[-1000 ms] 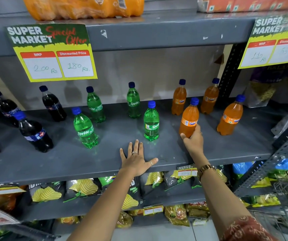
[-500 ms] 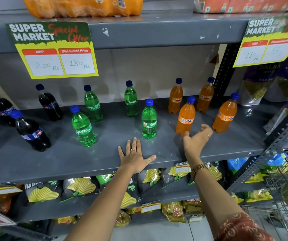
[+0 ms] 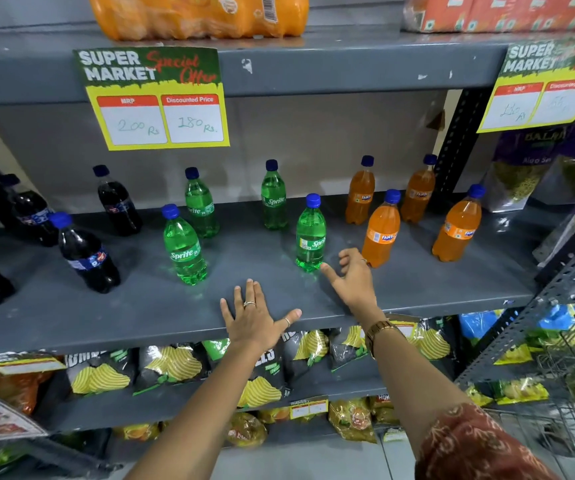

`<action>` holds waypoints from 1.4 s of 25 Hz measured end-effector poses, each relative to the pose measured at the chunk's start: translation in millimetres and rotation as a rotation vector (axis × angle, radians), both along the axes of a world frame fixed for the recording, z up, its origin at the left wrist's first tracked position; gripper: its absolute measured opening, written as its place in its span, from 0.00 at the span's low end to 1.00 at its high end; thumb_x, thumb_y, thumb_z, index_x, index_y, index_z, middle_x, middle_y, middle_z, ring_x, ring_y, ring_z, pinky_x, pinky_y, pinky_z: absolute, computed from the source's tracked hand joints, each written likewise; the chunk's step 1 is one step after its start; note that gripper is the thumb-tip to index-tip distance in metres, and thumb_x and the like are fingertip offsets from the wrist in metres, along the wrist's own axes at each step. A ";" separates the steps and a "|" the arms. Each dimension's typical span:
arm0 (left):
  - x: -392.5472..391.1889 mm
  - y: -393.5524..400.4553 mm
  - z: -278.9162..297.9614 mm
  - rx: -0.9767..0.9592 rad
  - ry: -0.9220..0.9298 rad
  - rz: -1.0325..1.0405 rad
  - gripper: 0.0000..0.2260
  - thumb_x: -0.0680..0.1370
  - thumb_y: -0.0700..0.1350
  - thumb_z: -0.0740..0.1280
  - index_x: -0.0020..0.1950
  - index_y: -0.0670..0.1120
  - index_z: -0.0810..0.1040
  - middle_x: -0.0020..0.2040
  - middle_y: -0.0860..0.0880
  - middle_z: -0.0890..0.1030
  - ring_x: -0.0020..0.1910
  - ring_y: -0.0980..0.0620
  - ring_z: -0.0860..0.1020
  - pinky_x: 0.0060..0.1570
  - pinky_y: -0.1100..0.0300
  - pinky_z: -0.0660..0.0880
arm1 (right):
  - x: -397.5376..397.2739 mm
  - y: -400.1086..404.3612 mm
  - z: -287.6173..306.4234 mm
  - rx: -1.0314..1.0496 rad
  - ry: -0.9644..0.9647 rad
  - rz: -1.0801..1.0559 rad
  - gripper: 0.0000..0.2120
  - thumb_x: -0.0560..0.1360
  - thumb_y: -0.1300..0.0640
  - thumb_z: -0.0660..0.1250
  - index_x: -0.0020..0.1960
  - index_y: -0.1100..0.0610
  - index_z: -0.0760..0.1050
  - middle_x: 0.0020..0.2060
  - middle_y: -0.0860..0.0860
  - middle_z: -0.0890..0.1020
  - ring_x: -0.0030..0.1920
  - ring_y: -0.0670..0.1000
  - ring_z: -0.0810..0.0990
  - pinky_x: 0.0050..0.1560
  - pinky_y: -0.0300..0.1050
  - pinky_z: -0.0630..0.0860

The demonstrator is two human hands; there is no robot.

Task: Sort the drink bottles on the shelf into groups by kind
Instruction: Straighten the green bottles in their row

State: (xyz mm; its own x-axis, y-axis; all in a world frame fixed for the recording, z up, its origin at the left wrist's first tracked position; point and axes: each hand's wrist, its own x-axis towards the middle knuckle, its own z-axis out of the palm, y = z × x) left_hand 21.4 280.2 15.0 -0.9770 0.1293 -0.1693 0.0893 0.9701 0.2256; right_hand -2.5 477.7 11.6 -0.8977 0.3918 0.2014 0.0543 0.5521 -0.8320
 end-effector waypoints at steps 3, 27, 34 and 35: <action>4.0 -14.3 -2.6 0.009 0.035 0.037 0.50 0.67 0.76 0.49 0.76 0.43 0.41 0.78 0.48 0.43 0.76 0.45 0.41 0.72 0.43 0.37 | -7.7 -14.4 2.1 -0.025 -0.038 0.020 0.29 0.66 0.46 0.73 0.59 0.60 0.67 0.50 0.56 0.75 0.52 0.56 0.73 0.55 0.57 0.72; -1.4 -27.4 -14.4 0.055 0.014 -0.014 0.49 0.68 0.75 0.49 0.75 0.43 0.40 0.78 0.48 0.40 0.75 0.44 0.37 0.68 0.36 0.35 | -38.2 -82.8 2.4 -0.047 -0.041 0.150 0.28 0.58 0.51 0.79 0.51 0.56 0.69 0.49 0.56 0.80 0.52 0.56 0.76 0.48 0.47 0.72; -1.1 -28.0 -13.1 0.049 0.000 -0.016 0.49 0.68 0.75 0.49 0.75 0.42 0.38 0.78 0.48 0.39 0.75 0.44 0.37 0.69 0.37 0.35 | -40.2 -83.1 -1.4 0.070 -0.020 0.171 0.28 0.61 0.46 0.77 0.53 0.59 0.72 0.50 0.59 0.79 0.53 0.59 0.75 0.55 0.56 0.74; -0.8 -28.0 -13.0 0.048 0.002 -0.015 0.49 0.68 0.75 0.49 0.75 0.42 0.39 0.78 0.48 0.39 0.75 0.44 0.37 0.69 0.37 0.35 | -40.2 -83.4 -1.9 0.080 -0.021 0.167 0.28 0.60 0.45 0.77 0.53 0.59 0.71 0.50 0.59 0.79 0.53 0.59 0.75 0.55 0.56 0.74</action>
